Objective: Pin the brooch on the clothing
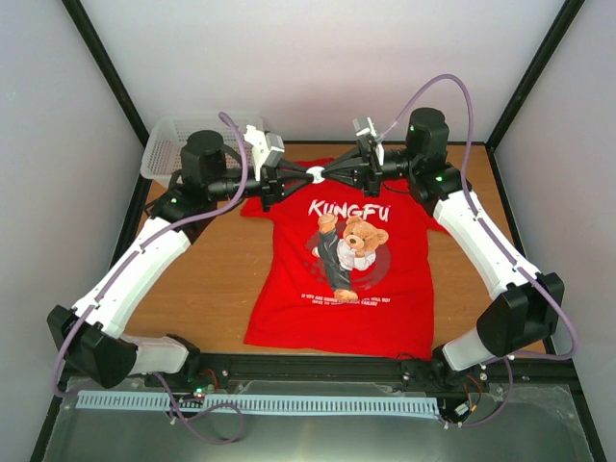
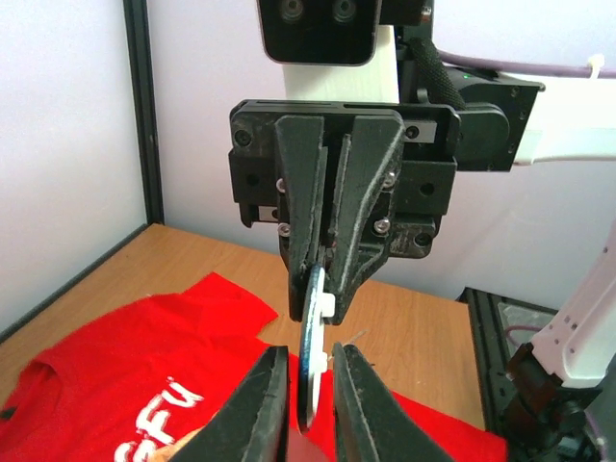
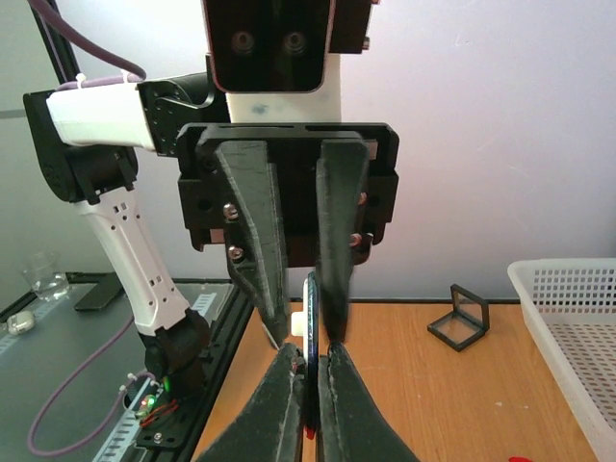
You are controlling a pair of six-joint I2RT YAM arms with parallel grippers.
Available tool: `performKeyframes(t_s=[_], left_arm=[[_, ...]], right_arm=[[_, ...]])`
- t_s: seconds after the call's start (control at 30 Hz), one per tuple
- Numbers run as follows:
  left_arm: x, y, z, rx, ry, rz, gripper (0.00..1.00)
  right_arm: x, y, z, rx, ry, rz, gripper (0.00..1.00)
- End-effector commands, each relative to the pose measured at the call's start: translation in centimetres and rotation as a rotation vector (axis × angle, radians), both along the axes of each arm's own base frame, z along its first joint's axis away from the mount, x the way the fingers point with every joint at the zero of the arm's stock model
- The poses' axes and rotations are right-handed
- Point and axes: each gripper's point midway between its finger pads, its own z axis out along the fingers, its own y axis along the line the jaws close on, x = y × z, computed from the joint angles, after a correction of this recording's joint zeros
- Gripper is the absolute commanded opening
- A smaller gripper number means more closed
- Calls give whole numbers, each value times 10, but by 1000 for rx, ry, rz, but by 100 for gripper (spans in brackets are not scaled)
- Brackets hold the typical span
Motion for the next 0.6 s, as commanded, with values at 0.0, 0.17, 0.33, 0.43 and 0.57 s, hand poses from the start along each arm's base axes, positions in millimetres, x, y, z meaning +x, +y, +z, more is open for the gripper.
performKeyframes(t_s=[0.0, 0.17, 0.33, 0.43, 0.57], left_arm=[[-4, 3, 13, 4, 7, 21, 23], [-11, 8, 5, 29, 32, 27, 31], [-14, 8, 3, 46, 49, 13, 28], [-15, 5, 5, 53, 60, -14, 27], [-13, 2, 5, 87, 74, -37, 22]], right_arm=[[-4, 1, -4, 0, -10, 16, 3], [-9, -1, -5, -5, -32, 29, 3], [-16, -3, -7, -7, -40, 54, 3], [-18, -3, -7, -7, -41, 62, 3], [-20, -3, -7, -4, -44, 74, 3]])
